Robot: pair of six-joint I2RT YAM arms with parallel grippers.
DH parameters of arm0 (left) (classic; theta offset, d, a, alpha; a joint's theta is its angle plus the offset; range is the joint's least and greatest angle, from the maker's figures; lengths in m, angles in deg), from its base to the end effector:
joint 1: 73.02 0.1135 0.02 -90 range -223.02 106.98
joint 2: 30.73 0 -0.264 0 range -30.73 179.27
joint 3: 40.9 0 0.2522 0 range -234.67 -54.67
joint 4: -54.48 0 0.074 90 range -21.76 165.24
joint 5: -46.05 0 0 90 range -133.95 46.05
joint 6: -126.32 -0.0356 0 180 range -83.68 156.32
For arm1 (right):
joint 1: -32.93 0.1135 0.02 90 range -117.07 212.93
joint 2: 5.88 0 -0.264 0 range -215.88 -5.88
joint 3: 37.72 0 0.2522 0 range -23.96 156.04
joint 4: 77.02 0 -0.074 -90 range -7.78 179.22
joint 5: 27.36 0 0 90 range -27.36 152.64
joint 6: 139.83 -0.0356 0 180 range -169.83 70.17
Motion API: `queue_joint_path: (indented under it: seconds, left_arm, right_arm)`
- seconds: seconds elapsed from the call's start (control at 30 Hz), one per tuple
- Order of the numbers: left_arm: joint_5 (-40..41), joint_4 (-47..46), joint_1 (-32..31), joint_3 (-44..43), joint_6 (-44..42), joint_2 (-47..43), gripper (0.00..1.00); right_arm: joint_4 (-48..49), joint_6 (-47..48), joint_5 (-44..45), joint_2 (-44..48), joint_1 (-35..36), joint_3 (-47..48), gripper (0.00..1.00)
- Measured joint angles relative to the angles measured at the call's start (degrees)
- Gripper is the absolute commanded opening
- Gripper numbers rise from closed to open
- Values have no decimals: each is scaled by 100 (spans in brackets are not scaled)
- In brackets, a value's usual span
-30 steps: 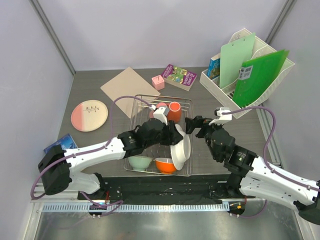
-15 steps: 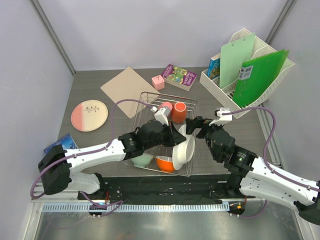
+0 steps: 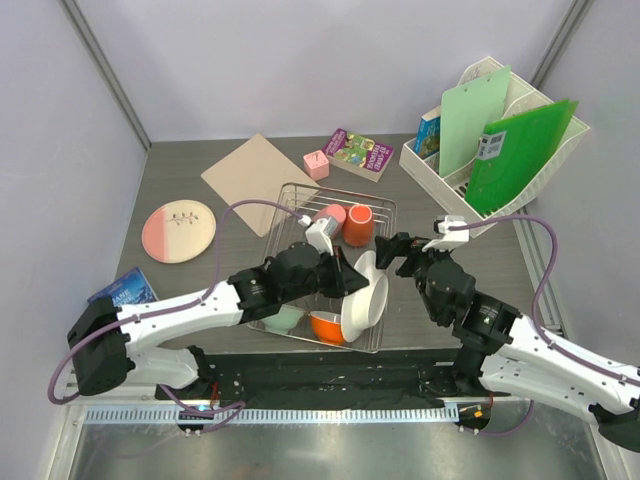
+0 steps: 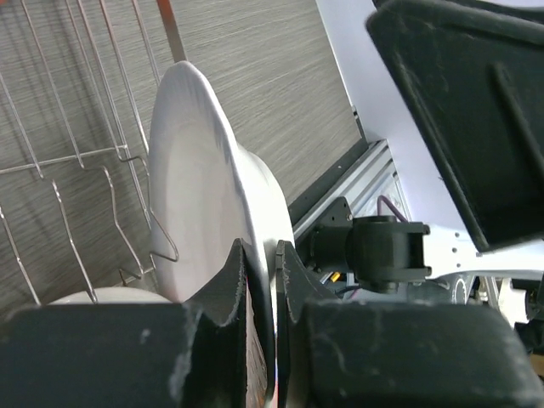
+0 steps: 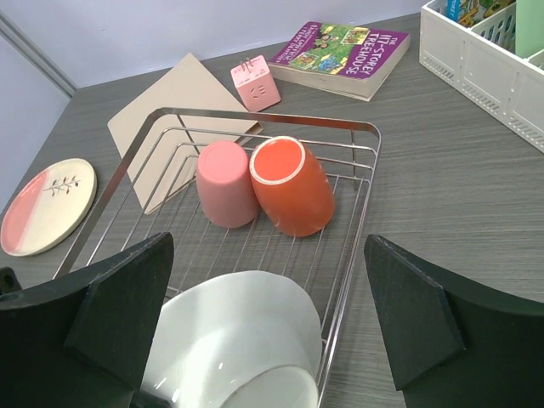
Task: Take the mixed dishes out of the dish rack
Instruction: Pick up the plate from the dish rack.
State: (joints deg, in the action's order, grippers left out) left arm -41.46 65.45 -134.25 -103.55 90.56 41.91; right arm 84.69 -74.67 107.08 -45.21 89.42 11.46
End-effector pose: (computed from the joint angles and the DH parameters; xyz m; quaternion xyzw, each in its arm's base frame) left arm 0.1419 -0.2551 0.2825 0.0379 0.8230 -0.4695 0.3176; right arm 0.1106 0.1218 0.3094 0.0465 0.7418 0.1768 0.6452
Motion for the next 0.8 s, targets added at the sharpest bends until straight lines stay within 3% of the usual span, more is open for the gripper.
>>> queue_joint_path:
  seconds: [0.47,0.8]
  left_arm:
    - [330,468,50,-632,-828,-579,0]
    - [737,1421,483,-1340,-1552,-933,0]
  right_arm:
    - [-164,7,-2,98,0,286,100]
    - [-275,26,63,540,0,286,100]
